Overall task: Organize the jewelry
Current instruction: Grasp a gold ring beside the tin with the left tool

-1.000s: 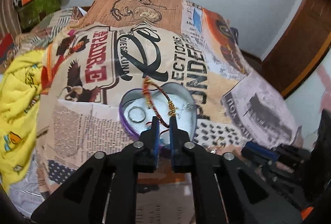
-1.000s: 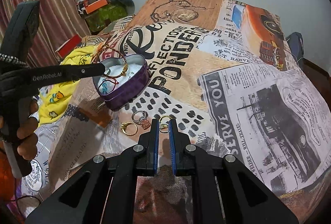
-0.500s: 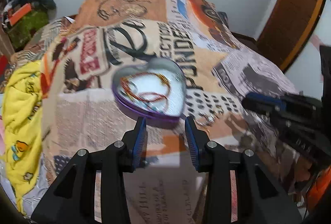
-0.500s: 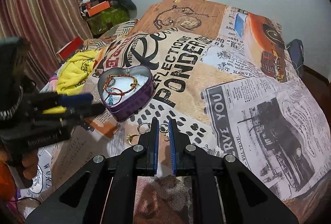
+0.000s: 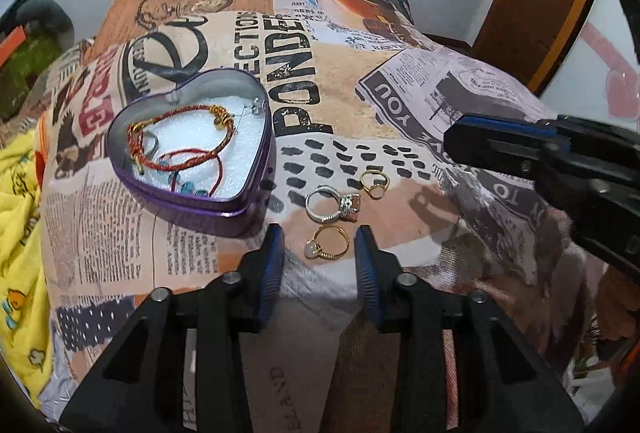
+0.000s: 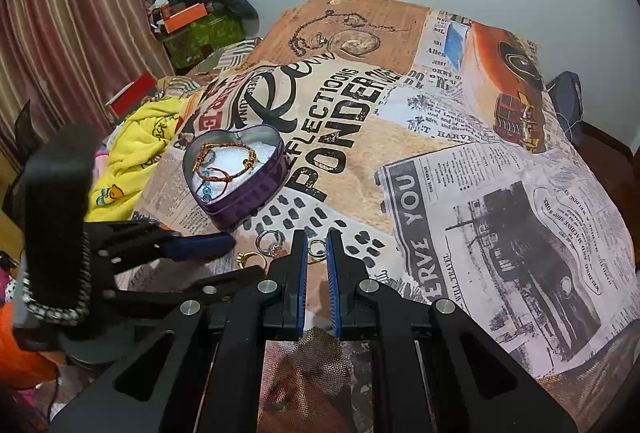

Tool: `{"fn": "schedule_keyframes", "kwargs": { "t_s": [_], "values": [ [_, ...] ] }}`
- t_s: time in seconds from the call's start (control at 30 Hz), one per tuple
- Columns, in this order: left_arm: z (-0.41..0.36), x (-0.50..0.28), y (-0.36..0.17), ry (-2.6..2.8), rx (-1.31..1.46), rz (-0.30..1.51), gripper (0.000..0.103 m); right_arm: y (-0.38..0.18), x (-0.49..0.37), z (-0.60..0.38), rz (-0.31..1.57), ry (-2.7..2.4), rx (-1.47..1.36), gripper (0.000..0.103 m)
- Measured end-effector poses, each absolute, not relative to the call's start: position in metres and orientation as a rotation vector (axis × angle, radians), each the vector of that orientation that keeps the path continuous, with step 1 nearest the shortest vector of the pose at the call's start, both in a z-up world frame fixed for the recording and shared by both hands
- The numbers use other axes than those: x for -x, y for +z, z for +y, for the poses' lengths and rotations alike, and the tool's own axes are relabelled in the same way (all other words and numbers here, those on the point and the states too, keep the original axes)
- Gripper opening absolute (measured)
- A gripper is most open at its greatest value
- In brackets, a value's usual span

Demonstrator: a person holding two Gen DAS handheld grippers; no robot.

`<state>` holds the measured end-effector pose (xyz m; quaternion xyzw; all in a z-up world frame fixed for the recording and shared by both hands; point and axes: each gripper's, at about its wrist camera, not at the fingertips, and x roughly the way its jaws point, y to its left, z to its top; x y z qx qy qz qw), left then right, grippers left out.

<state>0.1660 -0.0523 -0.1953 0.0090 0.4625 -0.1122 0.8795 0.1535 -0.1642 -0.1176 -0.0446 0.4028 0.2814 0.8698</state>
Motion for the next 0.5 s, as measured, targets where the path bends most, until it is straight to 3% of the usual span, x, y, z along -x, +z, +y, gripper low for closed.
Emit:
{"fn": "schedule_keyframes", "kwargs": {
  "t_s": [0.03,0.1,0.13,0.5],
  "values": [
    [-0.053,-0.167,-0.196,-0.224,-0.029,0.961,0.021,-0.117,-0.153,-0.164,0.841,0.589,0.092,0.008],
    [-0.052,-0.167,-0.196,-0.226,-0.021,0.96,0.017,-0.117,-0.153,-0.165,0.839,0.591,0.089,0.008],
    [-0.05,-0.166,-0.196,-0.234,-0.018,0.963,0.009,-0.117,-0.152,-0.165,0.839,0.59,0.088,0.008],
    [-0.028,-0.154,-0.179,-0.217,0.044,0.945,0.008,-0.108,-0.151,-0.158,0.824,0.605,0.09,0.008]
  ]
}}
